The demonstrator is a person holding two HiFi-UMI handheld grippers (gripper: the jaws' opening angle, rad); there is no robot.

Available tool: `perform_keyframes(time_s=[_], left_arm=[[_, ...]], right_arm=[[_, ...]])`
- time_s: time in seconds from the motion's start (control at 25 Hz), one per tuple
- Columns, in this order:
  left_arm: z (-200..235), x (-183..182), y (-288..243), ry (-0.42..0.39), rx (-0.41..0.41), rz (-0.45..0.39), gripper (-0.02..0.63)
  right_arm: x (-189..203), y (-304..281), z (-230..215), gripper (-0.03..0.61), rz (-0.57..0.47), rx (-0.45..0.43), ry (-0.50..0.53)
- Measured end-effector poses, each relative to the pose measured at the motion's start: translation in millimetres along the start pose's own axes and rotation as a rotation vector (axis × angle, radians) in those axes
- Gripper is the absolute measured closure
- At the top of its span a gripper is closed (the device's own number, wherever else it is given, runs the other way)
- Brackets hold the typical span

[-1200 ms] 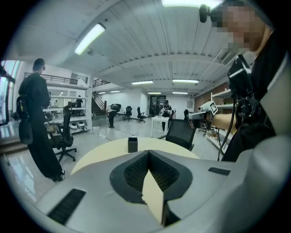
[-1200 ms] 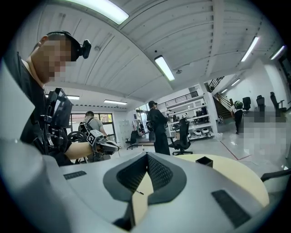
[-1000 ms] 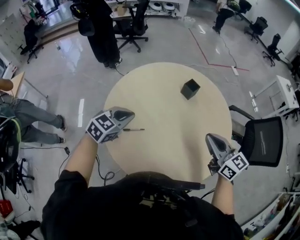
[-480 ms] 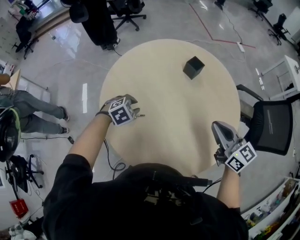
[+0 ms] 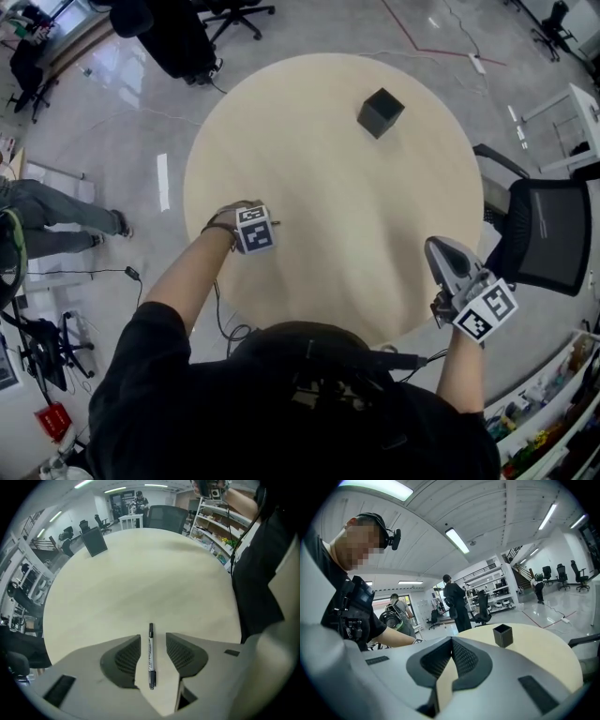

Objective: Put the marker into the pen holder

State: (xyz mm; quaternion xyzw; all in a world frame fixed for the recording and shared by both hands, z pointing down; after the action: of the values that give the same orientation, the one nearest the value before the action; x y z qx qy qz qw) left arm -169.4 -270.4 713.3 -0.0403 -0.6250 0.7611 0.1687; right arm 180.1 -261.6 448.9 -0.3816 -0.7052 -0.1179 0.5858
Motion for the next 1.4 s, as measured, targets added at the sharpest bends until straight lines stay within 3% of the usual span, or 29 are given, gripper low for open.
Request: perform_keyframes(time_s=[0.12, 0.28, 0.44, 0.68, 0.72, 0.88, 1.08, 1.4], left_arm=[[4.7, -0.4, -12.0, 0.007, -0.003, 0.011, 0.440], [8.8, -2.7, -23.5, -0.001, -0.003, 0.027, 0.500], [9.2, 0.4, -35.8, 0.019, 0.025, 0.053, 0.502], [9.5, -1.1, -35.3, 0.040, 0.063, 0.030, 0.517], [8.0, -1.1, -35.4, 0.038, 0.065, 0.023, 0.571], [4.3, -0.4, -34.9, 0.064, 0.034, -0.040, 0.572], [12.2, -19.2, 20.0, 0.133, -0.048, -0.286, 0.573], [2.0, -50.8, 214.5, 0.178, -0.241, -0.897, 0.573]], right_arm=[[3.7, -4.3, -5.7, 0.575, 0.010, 0.000, -0.007], [6.2, -8.8, -11.9, 0.575, 0.016, 0.000, -0.015], [6.9, -12.1, -15.5, 0.575, 0.025, 0.002, -0.023], [7.2, -14.9, -16.6, 0.575, 0.025, 0.001, -0.026], [7.2, -15.2, -15.7, 0.575, 0.024, 0.000, -0.027], [7.1, -16.4, -14.3, 0.575, 0.024, -0.009, -0.025], [-0.7, -13.7, -12.1, 0.575, 0.001, -0.014, -0.020], [-41.7, 1.1, 8.3, 0.575, -0.099, -0.034, -0.024]])
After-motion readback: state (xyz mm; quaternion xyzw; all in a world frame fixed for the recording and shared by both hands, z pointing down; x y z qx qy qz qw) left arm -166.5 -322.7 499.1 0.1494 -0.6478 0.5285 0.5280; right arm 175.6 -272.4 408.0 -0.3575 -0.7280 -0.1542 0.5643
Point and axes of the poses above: the fingertips, and each gripper's own axes: y backward along the fingers, z to its left, x out of its underside, the point moved 4 cm from there along y, backward along the fingers, and after that the axes turned 11 degrees about x, right-handed, at the moved point
